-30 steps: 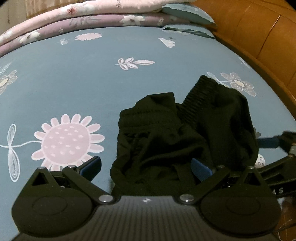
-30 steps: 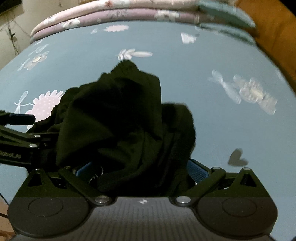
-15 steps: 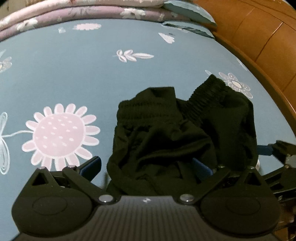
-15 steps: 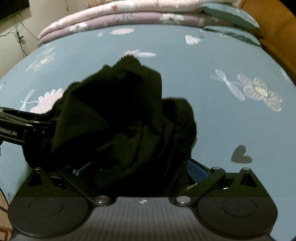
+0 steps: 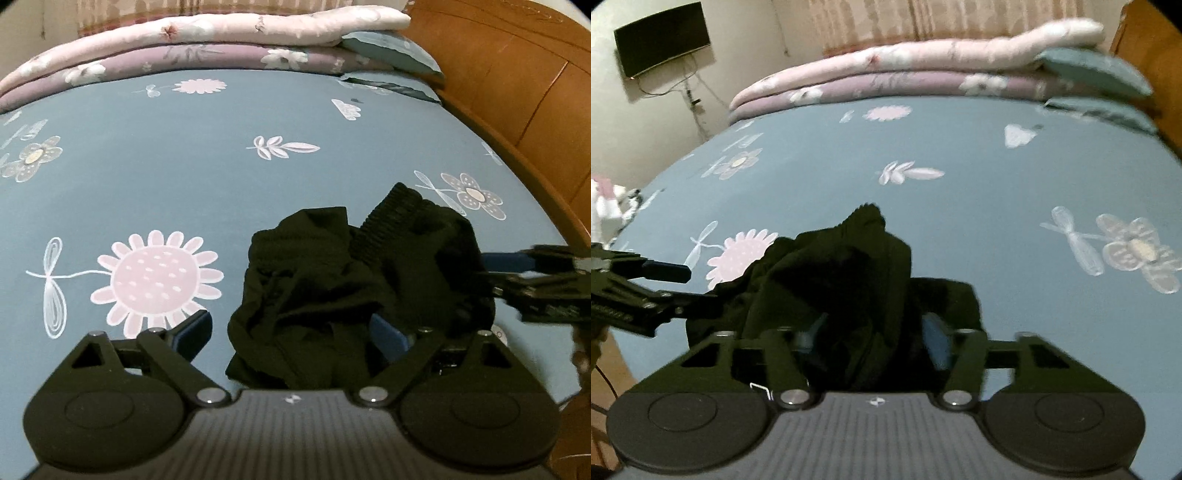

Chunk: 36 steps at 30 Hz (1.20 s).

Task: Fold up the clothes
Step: 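Lower the right gripper onto the black pants and close on the fabric, then grasp the black pants with the left gripper beside the right gripper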

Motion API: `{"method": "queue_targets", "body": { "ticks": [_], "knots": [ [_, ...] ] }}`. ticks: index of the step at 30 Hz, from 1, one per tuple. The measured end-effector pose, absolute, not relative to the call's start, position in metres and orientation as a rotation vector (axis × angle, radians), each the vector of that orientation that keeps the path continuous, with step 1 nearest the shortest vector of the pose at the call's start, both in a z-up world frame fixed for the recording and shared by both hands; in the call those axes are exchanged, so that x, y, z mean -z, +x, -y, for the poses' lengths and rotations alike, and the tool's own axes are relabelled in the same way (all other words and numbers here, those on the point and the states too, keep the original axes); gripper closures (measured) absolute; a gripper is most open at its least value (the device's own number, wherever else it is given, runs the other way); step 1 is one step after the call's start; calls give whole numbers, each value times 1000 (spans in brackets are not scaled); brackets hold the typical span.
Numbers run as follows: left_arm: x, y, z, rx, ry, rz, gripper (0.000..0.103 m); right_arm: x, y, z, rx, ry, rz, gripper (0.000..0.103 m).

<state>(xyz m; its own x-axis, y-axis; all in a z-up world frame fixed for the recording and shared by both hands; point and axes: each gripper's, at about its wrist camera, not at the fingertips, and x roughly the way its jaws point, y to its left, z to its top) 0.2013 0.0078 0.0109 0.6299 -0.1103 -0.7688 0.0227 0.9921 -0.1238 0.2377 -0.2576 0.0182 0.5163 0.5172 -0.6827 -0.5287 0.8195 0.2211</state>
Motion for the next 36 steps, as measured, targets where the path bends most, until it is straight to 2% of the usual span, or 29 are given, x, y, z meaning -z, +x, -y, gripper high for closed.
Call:
{"method": "queue_targets", "body": {
  "ticks": [1,4,8,15,25,28,36],
  "knots": [
    [-12,200,-7,71,-107,-886,11,-17,240,256,-648,-16,-819,70],
    [-14,197,-4,48,-108,-887,11,-17,240,250,-677,-76,-804,87],
    [-16,196,-4,22,-109,-888,11,-26,245,256,-667,-118,-776,93],
    [-23,204,2,20,-121,-881,11,-44,254,294,-537,-168,-749,94],
    [-18,215,-2,41,-133,-895,11,-18,255,328,-306,-246,-824,93],
    [-14,219,-10,67,-147,-896,11,-17,247,326,-283,-235,-824,83],
    [-5,251,-37,193,-193,-876,11,-42,217,326,-185,-161,-775,74]
  ]
}}
